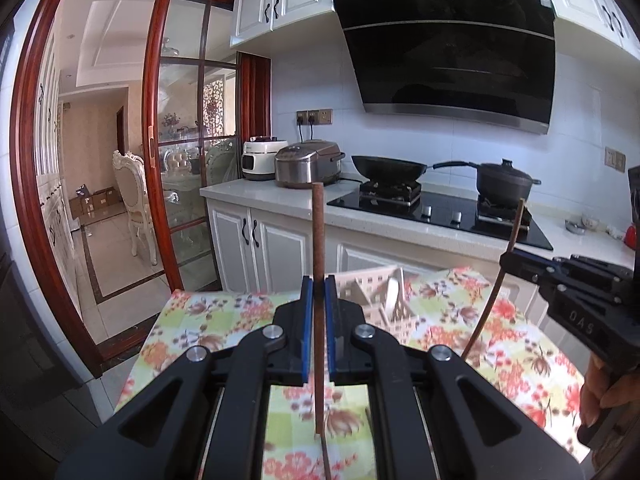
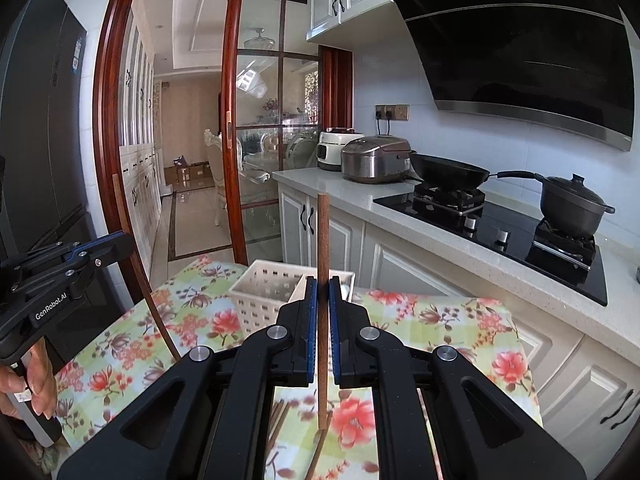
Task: Organize utensils
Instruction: 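Carry both chopsticks over the caddy and open both tools to drop them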
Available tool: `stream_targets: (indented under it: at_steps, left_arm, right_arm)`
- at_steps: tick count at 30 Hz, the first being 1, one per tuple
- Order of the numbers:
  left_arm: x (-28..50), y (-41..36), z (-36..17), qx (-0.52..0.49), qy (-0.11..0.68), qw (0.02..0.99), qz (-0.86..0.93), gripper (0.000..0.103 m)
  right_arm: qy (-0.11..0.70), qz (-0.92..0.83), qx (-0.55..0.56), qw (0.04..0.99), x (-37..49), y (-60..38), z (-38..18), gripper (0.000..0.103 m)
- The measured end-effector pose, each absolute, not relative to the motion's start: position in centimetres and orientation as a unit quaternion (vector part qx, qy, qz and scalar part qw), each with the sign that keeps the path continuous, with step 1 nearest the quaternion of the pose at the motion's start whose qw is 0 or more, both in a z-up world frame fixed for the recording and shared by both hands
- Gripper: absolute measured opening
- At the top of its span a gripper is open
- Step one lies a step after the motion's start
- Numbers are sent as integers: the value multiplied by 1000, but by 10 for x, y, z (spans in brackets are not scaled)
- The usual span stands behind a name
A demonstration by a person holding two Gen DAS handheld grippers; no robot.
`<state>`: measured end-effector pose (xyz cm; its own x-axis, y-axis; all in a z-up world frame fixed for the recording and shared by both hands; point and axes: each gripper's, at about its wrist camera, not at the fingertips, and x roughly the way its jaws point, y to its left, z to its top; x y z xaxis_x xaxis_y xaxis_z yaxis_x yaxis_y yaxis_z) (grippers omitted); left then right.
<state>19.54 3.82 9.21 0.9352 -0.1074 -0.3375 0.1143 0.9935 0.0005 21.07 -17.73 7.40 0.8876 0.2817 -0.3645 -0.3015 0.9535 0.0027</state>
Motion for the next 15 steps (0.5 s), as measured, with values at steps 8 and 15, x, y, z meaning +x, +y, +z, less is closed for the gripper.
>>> stream_targets:
  at_steps: [8,15]
  left_arm:
    - [238,30,141,9,140,989,-56,6]
    - [280,15,174,20,127,990,-61,6]
  right_arm:
    - [156,155,-21,975,247,-171,114,7]
    - [149,158,-27,976,287,-159,134,7]
